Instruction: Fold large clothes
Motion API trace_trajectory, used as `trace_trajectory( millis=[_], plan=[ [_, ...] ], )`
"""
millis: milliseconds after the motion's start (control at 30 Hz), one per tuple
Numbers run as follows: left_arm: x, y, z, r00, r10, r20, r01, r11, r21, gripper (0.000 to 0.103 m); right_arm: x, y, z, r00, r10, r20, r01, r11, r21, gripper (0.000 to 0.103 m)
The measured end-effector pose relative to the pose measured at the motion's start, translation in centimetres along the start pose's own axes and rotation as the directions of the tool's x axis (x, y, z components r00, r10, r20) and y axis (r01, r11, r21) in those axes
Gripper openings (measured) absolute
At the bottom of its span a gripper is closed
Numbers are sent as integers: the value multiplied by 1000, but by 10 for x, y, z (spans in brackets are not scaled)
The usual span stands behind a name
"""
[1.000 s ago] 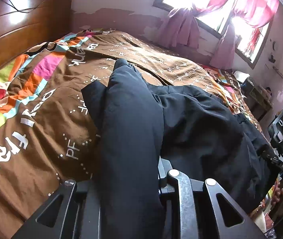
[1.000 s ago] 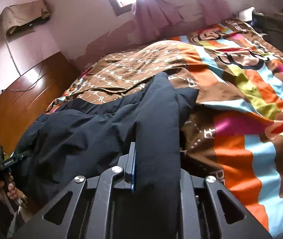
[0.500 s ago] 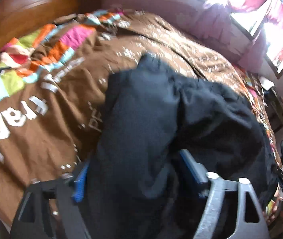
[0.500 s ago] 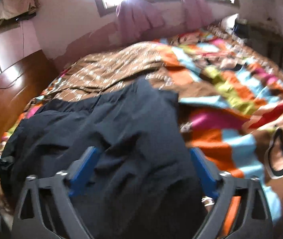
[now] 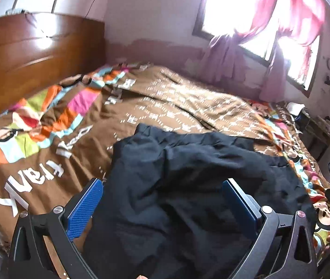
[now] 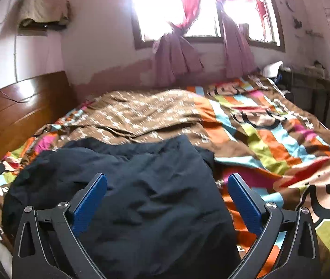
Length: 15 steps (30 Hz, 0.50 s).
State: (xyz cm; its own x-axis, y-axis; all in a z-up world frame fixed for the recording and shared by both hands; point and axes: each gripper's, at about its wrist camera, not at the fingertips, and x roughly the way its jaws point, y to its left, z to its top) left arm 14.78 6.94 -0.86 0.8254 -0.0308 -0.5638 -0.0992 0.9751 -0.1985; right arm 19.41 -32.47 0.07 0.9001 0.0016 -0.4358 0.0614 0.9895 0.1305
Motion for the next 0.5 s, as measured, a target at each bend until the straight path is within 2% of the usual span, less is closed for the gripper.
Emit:
trace_trajectory(
  millis=[300,500],
  plan=[
    [-54,-23,-16,993,-11,117,2,997,72,103,-44,29,-2,994,62,85,-57,996,-61,102],
    [-88,-34,-29,990,-7,144,-11,992,126,103,-70,42,-5,991,97,95,-91,993,-70,102]
  ],
)
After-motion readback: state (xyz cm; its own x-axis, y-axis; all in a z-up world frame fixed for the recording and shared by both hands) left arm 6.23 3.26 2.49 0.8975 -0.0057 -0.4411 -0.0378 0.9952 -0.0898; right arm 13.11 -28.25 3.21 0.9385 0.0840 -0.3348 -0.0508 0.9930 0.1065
